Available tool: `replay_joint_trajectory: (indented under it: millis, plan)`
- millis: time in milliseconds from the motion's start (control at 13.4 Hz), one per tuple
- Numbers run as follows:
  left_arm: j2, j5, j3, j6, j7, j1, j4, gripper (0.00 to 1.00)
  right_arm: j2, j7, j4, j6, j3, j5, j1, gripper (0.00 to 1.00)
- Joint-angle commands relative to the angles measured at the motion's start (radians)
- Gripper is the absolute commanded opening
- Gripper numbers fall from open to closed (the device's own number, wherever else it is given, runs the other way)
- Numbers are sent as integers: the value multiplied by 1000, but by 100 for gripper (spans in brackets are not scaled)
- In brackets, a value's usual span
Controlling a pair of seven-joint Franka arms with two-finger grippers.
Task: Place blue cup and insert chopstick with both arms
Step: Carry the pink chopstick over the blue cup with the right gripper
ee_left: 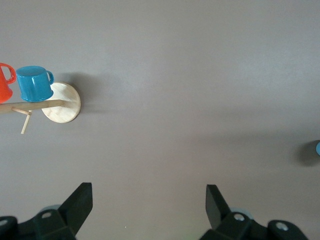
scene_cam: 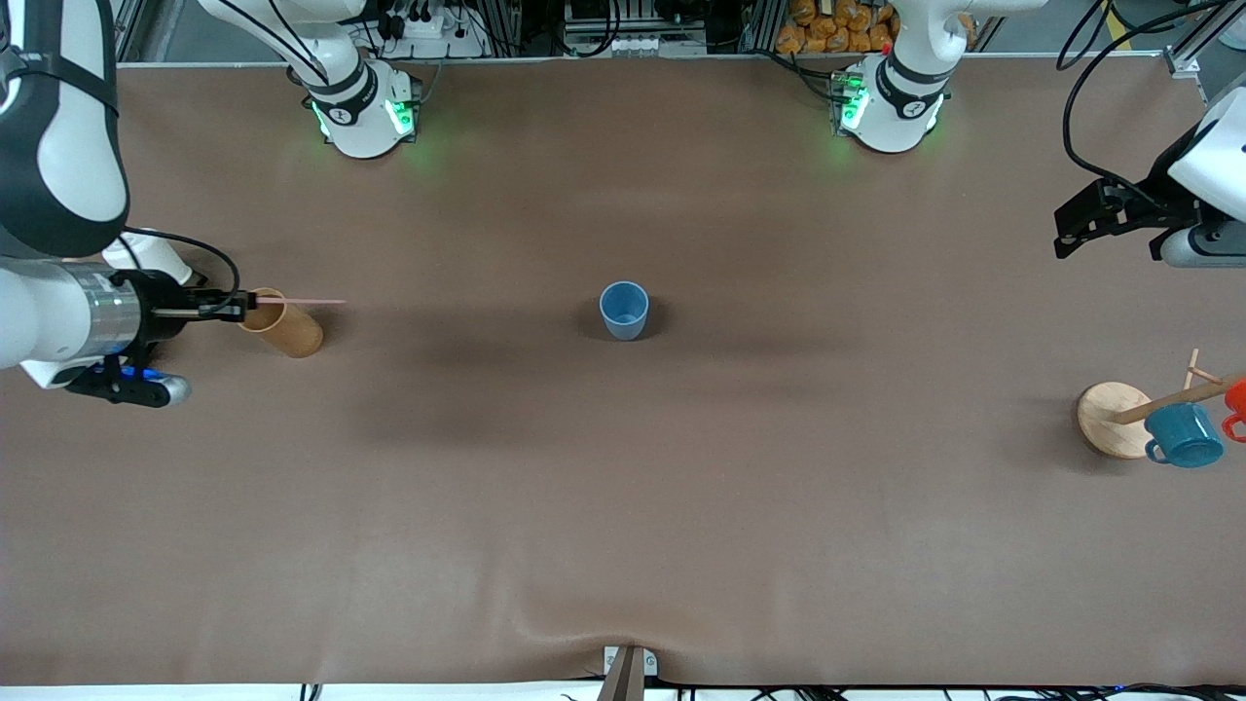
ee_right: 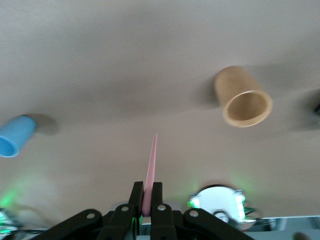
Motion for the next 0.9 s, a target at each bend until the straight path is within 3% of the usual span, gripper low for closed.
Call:
replay_joint_trajectory:
  millis: [0,524,824]
  plan:
    - [-31,-12,7,23,-13,-4,-33,100,-8,163,7,-3,69,49,1,0]
    - [-31,-38,14,23,-34,15,-42,100,-6,569,-4,126,290,47,44,0]
    - [-33,-37,10,16,-36,33,-43,100,-5,749,-39,237,311,47,143,0]
